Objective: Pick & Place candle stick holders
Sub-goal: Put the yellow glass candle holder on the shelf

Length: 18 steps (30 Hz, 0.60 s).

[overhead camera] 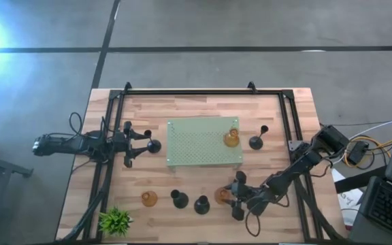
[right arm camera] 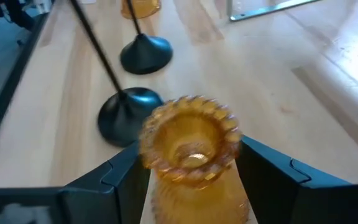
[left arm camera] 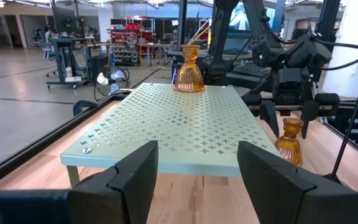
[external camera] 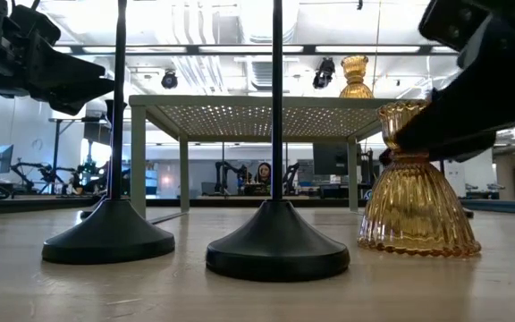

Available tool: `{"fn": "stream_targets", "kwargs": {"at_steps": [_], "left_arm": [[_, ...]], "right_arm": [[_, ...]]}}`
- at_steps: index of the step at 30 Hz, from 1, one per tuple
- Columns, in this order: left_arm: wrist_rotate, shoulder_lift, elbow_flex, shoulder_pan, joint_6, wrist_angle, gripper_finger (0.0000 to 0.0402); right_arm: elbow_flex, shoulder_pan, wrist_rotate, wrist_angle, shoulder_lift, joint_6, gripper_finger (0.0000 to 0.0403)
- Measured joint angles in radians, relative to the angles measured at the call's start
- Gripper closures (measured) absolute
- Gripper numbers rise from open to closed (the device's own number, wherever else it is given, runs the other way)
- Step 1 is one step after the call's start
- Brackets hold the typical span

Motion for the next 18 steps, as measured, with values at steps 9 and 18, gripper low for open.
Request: {"fn": "stream_targets", "kwargs": {"at_steps": [9,18], "left_arm": [[0.0,0.0,0.0,0.0,0.0,0.0,0.0177],[0.0,0.0,0.0,0.0,0.0,0.0,0.0177]], "right_arm": [[0.0,-0.044,0.0,0.0,0.001,-0.003,0.0203],[0.0,-0.048,-0.058,-0.003,-0.021,0.0,0.028]]}}
